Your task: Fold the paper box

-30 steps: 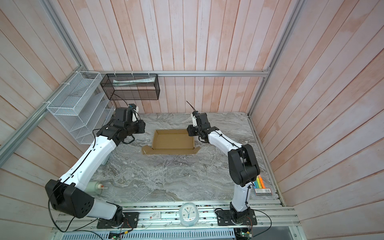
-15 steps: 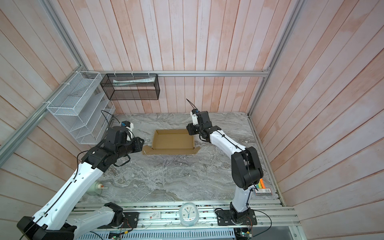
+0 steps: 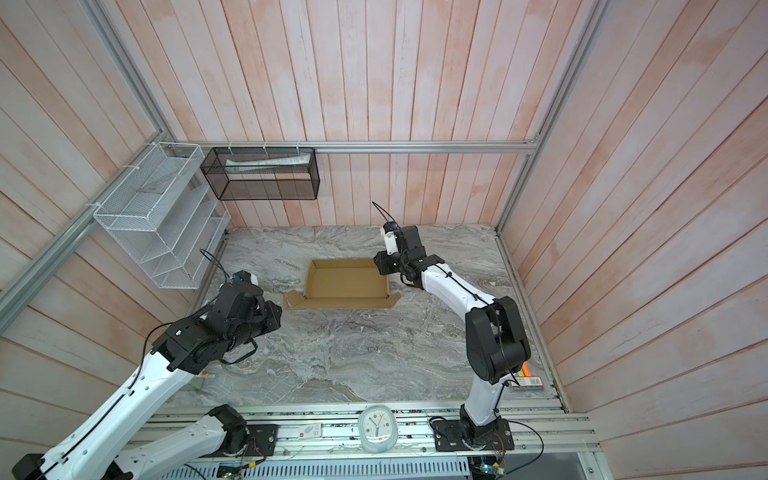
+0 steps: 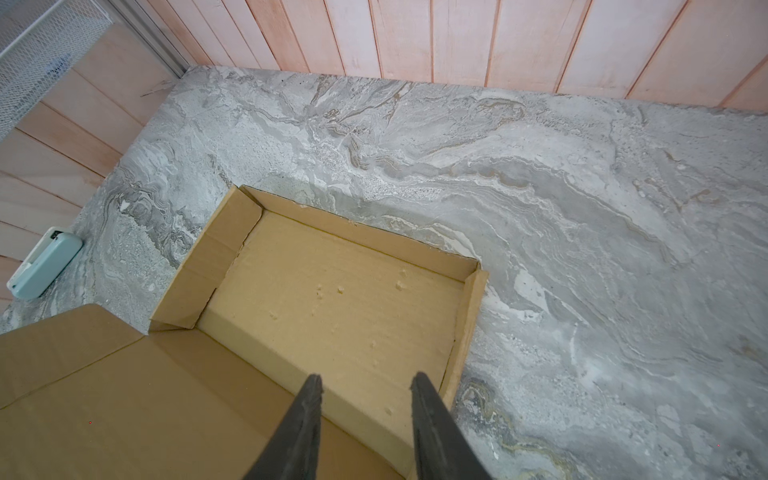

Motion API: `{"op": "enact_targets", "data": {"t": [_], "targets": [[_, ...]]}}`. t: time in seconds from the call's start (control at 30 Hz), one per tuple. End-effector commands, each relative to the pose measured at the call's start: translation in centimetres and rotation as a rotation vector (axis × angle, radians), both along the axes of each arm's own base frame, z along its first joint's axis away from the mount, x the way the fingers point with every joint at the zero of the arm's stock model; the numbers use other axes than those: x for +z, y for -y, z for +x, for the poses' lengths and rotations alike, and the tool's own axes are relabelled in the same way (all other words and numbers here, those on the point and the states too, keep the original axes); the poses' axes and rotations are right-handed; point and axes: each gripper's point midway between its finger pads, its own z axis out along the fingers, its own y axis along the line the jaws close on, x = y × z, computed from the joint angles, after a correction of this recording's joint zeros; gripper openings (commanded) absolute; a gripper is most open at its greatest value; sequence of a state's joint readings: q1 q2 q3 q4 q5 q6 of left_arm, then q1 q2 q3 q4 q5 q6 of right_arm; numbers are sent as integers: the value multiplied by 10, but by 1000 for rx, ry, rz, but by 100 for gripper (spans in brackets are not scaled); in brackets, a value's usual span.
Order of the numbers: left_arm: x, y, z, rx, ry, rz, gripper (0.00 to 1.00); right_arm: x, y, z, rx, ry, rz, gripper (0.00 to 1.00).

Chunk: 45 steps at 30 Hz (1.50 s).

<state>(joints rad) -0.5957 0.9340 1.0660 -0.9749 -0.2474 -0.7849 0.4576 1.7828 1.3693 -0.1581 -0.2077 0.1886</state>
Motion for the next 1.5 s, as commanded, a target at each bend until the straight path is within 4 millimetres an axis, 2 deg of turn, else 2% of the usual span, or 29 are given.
{"op": "enact_targets", "data": {"t": [0.0, 0.13, 0.37, 0.8, 1.0, 1.47], "targets": [[-25, 0, -12, 37, -78, 4, 34, 9, -1, -10, 29, 11, 1, 37], [-45, 20, -18, 3, -119, -19, 34, 7, -1, -12, 44, 13, -12, 35], [-63, 44, -15, -5, -105, -58, 34, -4, -4, -15, 88, -9, -40, 33], [-93, 57, -1, 102, -20, -201, 34, -47, -8, -19, 164, -79, -109, 26], [-100, 60, 8, 130, 20, -232, 34, -57, -11, -26, 206, -92, -107, 26], [-94, 70, 43, 161, 109, -213, 34, -71, -19, -46, 298, -138, -62, 25]]}}
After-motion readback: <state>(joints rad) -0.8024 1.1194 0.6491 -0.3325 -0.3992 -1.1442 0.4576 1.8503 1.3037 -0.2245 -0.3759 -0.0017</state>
